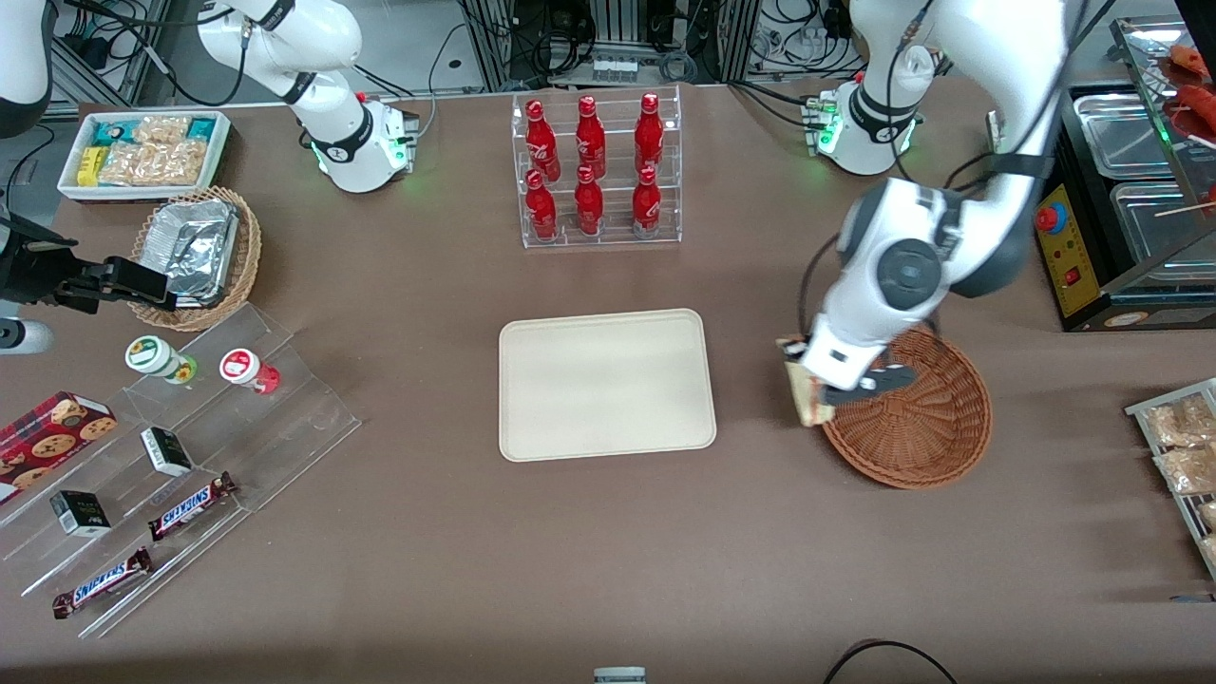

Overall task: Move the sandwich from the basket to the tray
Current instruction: 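Lift the sandwich and carry it with the left gripper over the cream tray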

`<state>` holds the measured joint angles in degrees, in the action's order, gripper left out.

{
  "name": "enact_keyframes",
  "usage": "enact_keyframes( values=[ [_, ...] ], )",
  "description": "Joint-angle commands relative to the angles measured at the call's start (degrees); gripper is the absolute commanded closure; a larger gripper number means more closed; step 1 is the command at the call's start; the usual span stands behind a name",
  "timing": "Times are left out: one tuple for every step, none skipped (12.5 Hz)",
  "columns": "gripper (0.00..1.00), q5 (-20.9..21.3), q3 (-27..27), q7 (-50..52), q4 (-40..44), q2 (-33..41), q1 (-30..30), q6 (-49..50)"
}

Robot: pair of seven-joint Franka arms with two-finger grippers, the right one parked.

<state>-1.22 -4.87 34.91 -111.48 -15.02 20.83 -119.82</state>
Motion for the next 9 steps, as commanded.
enact_keyframes(
  values=[
    [1.00, 0.0, 0.7, 0.4, 7.5, -5.5, 5.4, 1.9],
    [1.00, -0.3, 0.7, 0.8, 10.4, -7.6, 7.3, 2.7],
    [1.00, -0.2, 0.7, 3.0, 13.6, -10.0, 8.9, 3.8],
    [1.00, 0.0, 0.7, 5.8, 17.5, -13.0, 10.7, 5.5],
    [1.00, 0.0, 0.7, 7.6, 21.4, -15.9, 12.7, 6.7],
    [1.00, -0.1, 0.7, 8.7, 24.4, -18.5, 14.3, 6.9],
    [1.00, -0.4, 0.7, 9.6, 26.4, -20.5, 15.2, 6.9],
    [1.00, -0.5, 0.7, 10.7, 29.1, -22.8, 16.5, 6.8],
    [1.00, -0.5, 0.7, 11.9, 32.1, -25.0, 17.6, 7.1]
  ],
)
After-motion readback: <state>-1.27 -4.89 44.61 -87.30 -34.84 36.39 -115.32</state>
